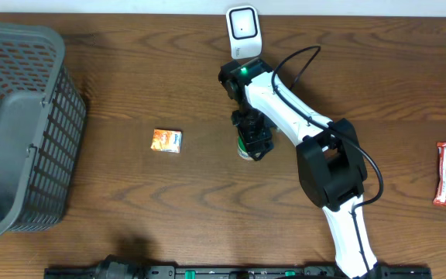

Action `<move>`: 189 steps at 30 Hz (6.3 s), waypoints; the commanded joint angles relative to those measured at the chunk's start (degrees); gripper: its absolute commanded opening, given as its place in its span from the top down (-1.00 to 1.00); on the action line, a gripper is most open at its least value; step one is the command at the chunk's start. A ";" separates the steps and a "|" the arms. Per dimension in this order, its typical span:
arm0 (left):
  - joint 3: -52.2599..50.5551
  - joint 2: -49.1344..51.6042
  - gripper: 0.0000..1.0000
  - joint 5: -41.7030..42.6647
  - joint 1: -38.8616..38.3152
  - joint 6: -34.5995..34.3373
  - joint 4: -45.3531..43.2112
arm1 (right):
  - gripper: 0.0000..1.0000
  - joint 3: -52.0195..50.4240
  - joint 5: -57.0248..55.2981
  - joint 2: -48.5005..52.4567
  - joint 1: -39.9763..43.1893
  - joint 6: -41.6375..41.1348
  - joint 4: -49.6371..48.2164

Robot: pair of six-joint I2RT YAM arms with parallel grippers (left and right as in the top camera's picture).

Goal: Scan the item barcode

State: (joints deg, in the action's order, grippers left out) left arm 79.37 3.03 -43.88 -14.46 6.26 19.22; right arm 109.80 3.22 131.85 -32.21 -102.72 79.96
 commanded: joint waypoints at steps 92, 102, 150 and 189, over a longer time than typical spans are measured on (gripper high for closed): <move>-0.02 -0.44 -0.96 -0.35 0.02 1.01 -0.24 | -0.76 -4.96 -6.99 -1.11 3.69 39.71 -8.26; -0.02 -0.44 -0.96 -0.35 0.02 1.01 -0.24 | -0.61 -4.96 -0.15 -1.11 3.63 65.40 -16.09; -0.02 -0.44 -0.96 -0.37 0.02 1.01 -0.24 | -0.75 -3.58 1.79 -1.01 5.49 80.70 -10.82; -0.02 -0.44 -0.96 -0.35 0.02 1.01 -0.24 | -0.23 -7.85 6.64 -0.92 5.55 80.48 -13.79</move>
State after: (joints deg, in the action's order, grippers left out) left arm 79.37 3.03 -43.90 -14.46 6.26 19.22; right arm 103.39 5.61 130.34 -26.48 -22.09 65.78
